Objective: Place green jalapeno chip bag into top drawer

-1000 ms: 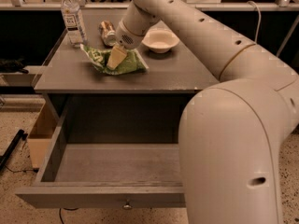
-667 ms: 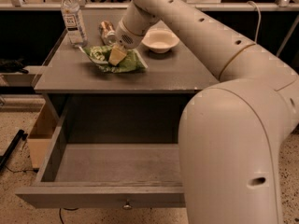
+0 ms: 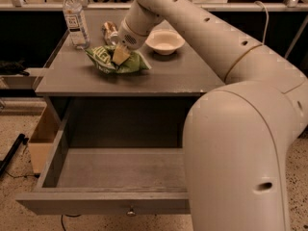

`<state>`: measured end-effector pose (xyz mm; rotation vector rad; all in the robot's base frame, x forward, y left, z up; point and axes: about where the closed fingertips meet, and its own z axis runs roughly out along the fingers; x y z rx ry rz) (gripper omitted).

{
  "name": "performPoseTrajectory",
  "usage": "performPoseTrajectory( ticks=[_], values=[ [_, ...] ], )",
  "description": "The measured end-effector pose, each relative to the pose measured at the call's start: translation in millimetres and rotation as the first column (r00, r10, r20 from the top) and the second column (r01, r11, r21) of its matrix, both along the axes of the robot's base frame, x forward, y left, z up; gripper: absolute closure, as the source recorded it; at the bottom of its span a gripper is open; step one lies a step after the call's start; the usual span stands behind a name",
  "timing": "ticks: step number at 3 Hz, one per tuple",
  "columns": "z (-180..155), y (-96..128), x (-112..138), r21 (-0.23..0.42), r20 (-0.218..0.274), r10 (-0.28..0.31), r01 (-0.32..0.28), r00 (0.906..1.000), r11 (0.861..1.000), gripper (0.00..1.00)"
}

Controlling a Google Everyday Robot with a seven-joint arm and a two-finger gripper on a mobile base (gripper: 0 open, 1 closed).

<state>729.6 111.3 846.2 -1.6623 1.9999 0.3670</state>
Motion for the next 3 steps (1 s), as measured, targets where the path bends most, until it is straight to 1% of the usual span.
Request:
performPoseTrajectory(
  ticks=[1, 2, 3],
  values=[
    [12, -22, -18, -0.012, 0.016, -0.035, 0.035, 0.9993, 0.999, 1.00],
    [39, -65, -56, 0.006, 0.046, -0.120, 0.120, 0.9917, 0.993, 1.00],
    [65, -111, -95, 0.042, 0.078, -0.204, 0.202, 0.9758, 0.979, 1.00]
  ],
)
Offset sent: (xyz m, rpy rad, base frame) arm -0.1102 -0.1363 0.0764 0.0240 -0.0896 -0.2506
